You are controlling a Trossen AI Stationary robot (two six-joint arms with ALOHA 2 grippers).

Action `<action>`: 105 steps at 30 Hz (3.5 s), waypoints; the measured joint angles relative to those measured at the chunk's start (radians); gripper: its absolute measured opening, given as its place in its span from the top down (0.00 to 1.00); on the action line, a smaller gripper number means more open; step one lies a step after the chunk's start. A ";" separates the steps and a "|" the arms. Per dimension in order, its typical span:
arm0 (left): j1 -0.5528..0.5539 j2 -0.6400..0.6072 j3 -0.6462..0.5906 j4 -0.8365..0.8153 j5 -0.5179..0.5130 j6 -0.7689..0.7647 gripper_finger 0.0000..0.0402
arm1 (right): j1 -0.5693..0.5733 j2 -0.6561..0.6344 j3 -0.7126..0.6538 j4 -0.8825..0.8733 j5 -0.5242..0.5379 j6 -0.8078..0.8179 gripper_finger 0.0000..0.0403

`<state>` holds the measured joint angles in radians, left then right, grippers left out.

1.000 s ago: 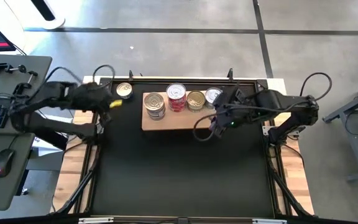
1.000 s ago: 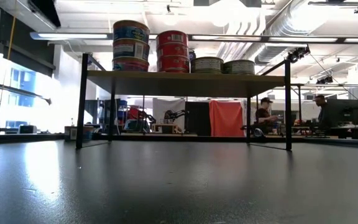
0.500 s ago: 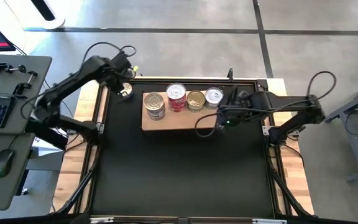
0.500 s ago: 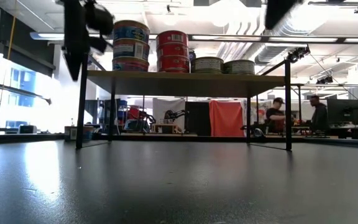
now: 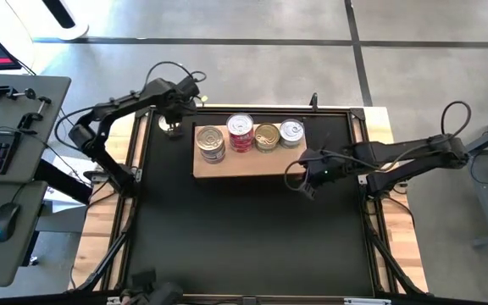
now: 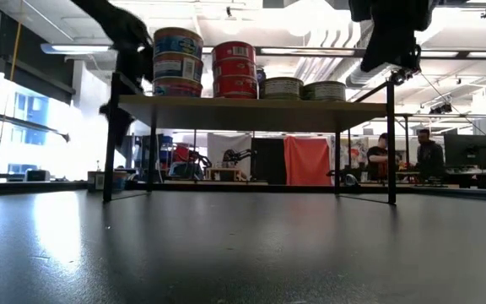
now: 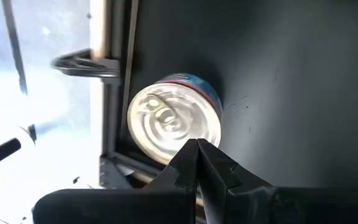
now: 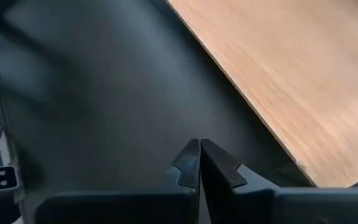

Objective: Stack canned seafood by type on shelf
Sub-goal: Move the blue and red tuna can to the center of the table

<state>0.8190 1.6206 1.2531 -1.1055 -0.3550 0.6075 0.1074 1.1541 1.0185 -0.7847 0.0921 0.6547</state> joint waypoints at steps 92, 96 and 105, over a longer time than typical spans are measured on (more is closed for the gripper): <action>-0.034 -0.128 -0.383 0.062 0.273 -0.659 1.00 | -0.186 0.010 0.048 -0.267 0.240 0.253 1.00; -0.082 -0.137 -0.407 0.046 0.313 -0.715 1.00 | -0.186 0.010 0.048 -0.280 0.239 0.253 1.00; -0.269 -0.184 -0.421 0.013 0.349 -0.871 1.00 | -0.186 0.010 0.049 -0.295 0.239 0.235 1.00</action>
<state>0.5499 1.4369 0.8323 -1.0921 -0.0055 -0.2631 -0.0788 1.1641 1.0672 -1.0796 0.3313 0.8894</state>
